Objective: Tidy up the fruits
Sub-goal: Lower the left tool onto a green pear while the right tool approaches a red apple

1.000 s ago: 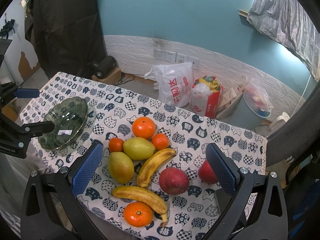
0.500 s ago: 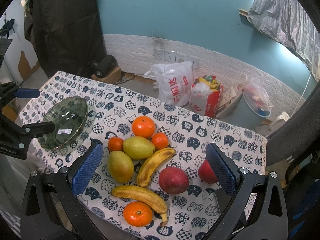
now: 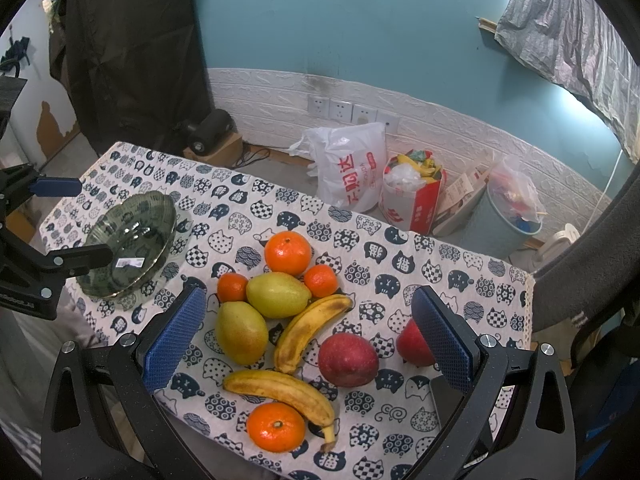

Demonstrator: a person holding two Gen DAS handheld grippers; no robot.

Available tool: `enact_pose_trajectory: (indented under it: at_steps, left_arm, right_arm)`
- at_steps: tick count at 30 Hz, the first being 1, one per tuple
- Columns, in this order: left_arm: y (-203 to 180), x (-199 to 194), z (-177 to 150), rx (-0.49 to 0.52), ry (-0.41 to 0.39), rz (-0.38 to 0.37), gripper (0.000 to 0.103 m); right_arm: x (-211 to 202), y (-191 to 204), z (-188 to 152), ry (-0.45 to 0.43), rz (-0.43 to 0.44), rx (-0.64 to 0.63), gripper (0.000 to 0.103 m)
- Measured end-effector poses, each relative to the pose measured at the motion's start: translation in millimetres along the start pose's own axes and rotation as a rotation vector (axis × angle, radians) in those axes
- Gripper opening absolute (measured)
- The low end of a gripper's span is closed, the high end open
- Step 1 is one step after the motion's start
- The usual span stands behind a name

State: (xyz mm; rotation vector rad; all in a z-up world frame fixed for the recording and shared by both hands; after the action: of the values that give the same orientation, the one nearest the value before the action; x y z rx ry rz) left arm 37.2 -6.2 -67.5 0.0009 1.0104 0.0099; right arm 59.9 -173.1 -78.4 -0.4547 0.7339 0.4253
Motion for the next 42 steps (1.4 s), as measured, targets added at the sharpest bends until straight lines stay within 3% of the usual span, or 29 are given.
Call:
enact_pose_trajectory:
  at_steps: [18,32,42]
  left_arm:
    - [-4,6,-14,-0.001,0.024,-0.012,0.098]
    - [-8,18,-4,0.003,0.077,-0.014,0.098]
    - [-23,48,-15,-0.014,0.176,-0.037,0.098]
  right_arm:
    - [2,2,-4,0.005,-0.003,0.002,0.101]
    - [4,-4,-9,0.028,-0.013,0.009,0.1]
    - [21,-17,-19,0.092,-0.026,0.044,0.101]
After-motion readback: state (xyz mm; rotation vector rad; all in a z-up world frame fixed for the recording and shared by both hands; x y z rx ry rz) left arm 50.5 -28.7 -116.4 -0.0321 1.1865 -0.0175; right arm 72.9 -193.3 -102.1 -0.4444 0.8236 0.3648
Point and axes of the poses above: each gripper's, at about its wrist camera, not at the fingertips, and x roughly the way its jaws point, y to its left, z to its top, the point moved 7 cm from there along x, roughly the way its jaws point, and after that the axes turned 12 degrees about -x, right-handed, at the moved point
